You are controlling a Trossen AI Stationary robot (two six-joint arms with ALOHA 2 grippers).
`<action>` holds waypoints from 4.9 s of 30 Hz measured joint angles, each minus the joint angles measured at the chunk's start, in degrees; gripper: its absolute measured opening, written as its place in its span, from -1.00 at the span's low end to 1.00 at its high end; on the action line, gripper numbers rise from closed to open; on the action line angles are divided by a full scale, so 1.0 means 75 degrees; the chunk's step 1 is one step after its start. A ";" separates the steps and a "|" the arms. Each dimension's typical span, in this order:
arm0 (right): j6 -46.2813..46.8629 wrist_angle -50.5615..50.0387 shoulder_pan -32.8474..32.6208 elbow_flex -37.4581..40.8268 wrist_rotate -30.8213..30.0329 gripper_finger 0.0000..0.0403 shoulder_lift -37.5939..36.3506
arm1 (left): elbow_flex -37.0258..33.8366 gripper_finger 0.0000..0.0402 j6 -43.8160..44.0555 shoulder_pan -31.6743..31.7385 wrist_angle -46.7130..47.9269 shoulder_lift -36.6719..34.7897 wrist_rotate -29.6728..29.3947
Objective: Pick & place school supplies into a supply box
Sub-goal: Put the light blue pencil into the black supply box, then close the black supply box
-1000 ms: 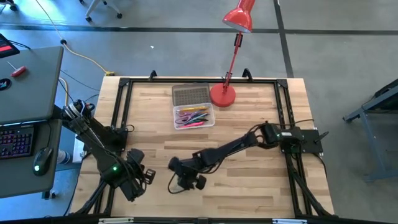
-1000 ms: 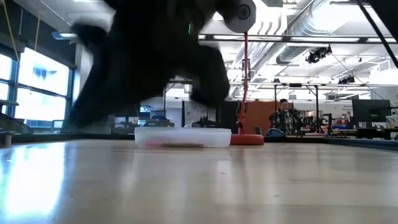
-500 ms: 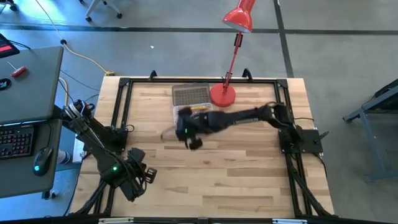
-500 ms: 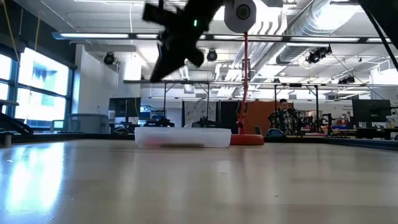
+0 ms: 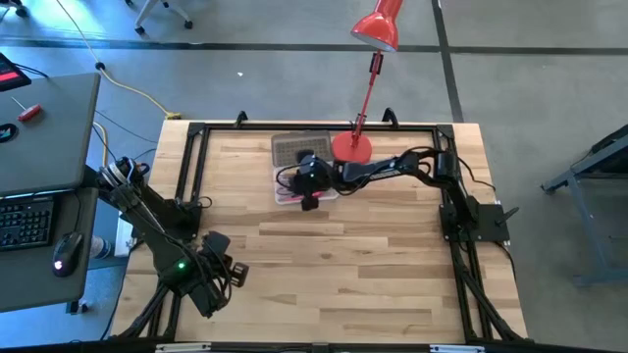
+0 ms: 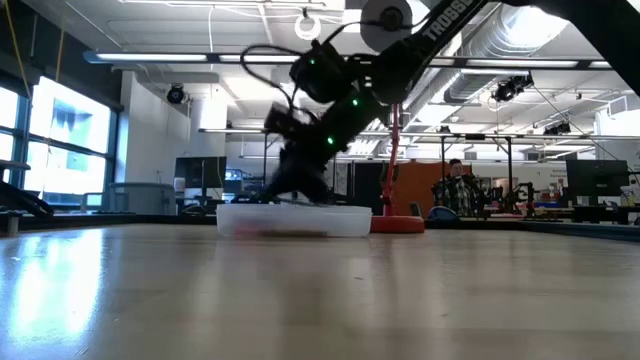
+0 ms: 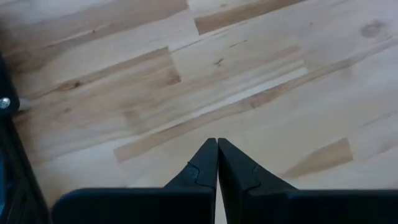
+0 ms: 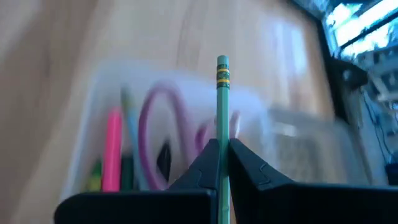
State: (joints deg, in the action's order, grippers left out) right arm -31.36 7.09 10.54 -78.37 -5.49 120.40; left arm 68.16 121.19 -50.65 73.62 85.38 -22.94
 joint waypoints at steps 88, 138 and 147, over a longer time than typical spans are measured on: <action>0.2668 -0.2535 -0.3378 0.0906 0.1224 -0.57 -0.1504 | -0.2631 -0.95 -1.1605 1.1048 -0.5145 -0.0003 0.2257; 0.3524 -0.0076 -0.3067 0.3331 -0.0346 -1.00 -0.1498 | -0.0314 -0.95 -1.1387 0.7190 -0.4565 -0.0052 0.2382; 0.3533 0.0110 -0.3041 0.3334 -0.0495 -1.00 -0.1483 | -0.0389 -0.95 -1.0664 0.5816 -0.5352 0.0149 0.2495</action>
State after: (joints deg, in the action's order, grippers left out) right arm -4.86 7.92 -12.27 -53.36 -9.21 109.27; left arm 65.24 41.20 -7.03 33.49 86.51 -4.23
